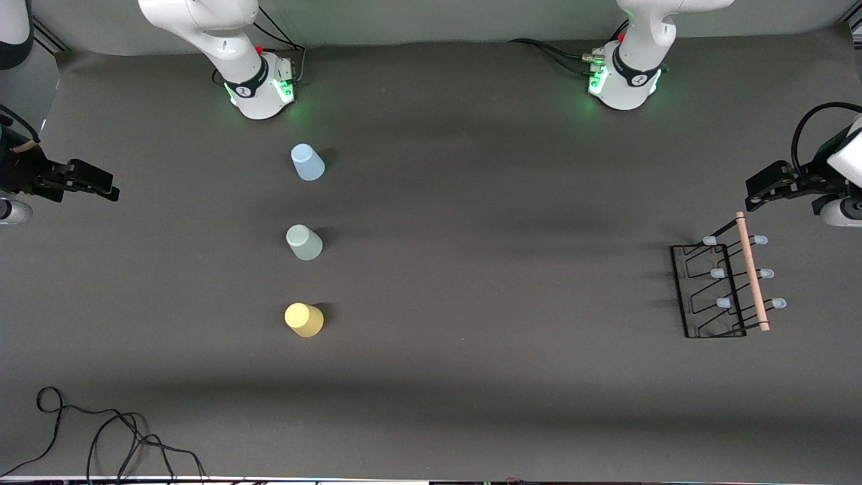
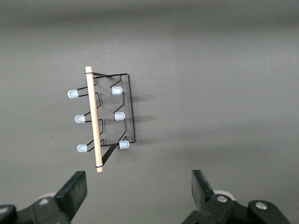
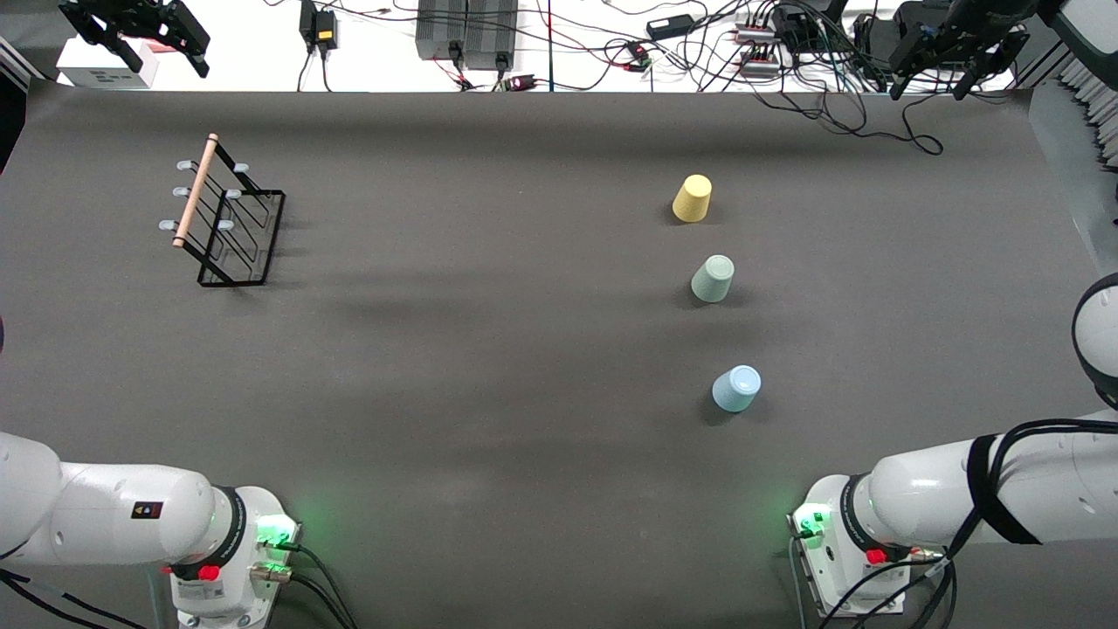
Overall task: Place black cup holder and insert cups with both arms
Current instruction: 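Lower the left gripper onto the rack's wooden rod and grasp it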
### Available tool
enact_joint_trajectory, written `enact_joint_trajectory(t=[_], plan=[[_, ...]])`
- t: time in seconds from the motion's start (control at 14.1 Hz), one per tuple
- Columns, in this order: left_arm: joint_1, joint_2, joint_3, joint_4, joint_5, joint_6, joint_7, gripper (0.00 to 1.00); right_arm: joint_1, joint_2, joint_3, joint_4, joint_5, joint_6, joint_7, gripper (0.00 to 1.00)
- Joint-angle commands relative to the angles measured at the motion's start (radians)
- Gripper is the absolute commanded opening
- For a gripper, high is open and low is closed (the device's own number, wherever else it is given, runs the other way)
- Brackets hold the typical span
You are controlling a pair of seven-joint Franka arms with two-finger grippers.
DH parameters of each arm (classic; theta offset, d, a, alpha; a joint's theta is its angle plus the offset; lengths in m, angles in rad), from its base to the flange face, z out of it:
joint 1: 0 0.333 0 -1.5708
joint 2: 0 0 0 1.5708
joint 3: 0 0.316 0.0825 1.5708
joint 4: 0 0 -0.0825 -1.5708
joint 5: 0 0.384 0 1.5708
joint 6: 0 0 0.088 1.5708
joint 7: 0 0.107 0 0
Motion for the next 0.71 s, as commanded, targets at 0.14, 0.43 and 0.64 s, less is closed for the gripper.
enact_joint_trajectory(t=[0.14,0.43,0.64], plan=[[-0.003,-0.015,0.001,-0.017,0.003,0.015,-0.023,1.00,-0.009,0.012,0.007,0.028,-0.011,-0.018,-0.003,1.00],[0.001,0.008,0.007,-0.049,0.013,0.074,-0.024,1.00,-0.006,0.012,0.007,0.028,-0.011,-0.018,-0.003,1.00],[0.066,0.046,0.010,-0.099,0.044,0.152,0.001,1.00,-0.005,0.012,0.007,0.027,-0.011,-0.018,-0.003,1.00]])
